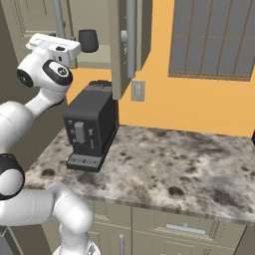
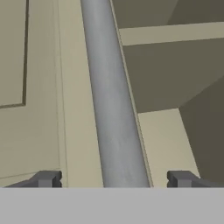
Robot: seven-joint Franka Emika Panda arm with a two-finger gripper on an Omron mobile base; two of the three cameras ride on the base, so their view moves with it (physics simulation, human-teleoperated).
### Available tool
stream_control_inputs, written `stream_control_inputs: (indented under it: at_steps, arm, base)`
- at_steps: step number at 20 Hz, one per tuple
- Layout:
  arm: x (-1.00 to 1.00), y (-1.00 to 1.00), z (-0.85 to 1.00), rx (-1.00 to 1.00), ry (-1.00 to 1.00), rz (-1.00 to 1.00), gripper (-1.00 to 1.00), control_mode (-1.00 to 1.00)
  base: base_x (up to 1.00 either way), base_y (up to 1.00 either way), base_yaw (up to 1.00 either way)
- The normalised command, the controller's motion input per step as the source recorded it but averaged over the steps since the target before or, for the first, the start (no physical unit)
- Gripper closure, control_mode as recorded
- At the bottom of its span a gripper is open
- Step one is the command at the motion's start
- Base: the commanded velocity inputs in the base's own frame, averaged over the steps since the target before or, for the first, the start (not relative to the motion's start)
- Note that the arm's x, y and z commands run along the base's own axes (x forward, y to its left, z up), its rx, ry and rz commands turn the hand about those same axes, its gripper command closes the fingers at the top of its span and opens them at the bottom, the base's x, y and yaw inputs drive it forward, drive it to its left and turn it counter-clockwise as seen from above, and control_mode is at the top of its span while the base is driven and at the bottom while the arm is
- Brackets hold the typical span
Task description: The dining table condiment station is running low on mustard. Refill the condiment station by opening the cabinet and taking the mustard from the cabinet and placing it on the dining table.
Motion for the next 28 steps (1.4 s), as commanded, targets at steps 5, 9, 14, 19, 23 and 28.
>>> stream_control_inputs:
  at_steps: [5, 9, 14, 19, 23, 28]
  arm:
    - [0.33, 0.02, 0.00, 0.00, 0.05, 0.09, 1.00, -1.00]
    - [0.24, 0.13, 0.00, -0.02, 0.07, 0.11, 1.00, -1.00]
    - [0.03, 0.19, 0.00, -0.04, 0.09, 0.11, 1.00, -1.00]
    - [-0.27, 0.44, 0.12, -0.09, 0.05, 0.01, 1.00, -1.00]
    - [-0.38, 0.52, 0.07, -0.10, 0.02, 0.00, 1.00, -1.00]
    - [-0.43, 0.63, 0.05, -0.09, 0.01, 0.00, 1.00, -1.00]
  base:
    - [0.00, 0.00, 0.00]
    - [0.00, 0.00, 0.00]
    - [0.00, 0.00, 0.00]
    - [0.00, 0.00, 0.00]
    - [0.00, 0.00, 0.00]
    - [0.00, 0.00, 0.00]
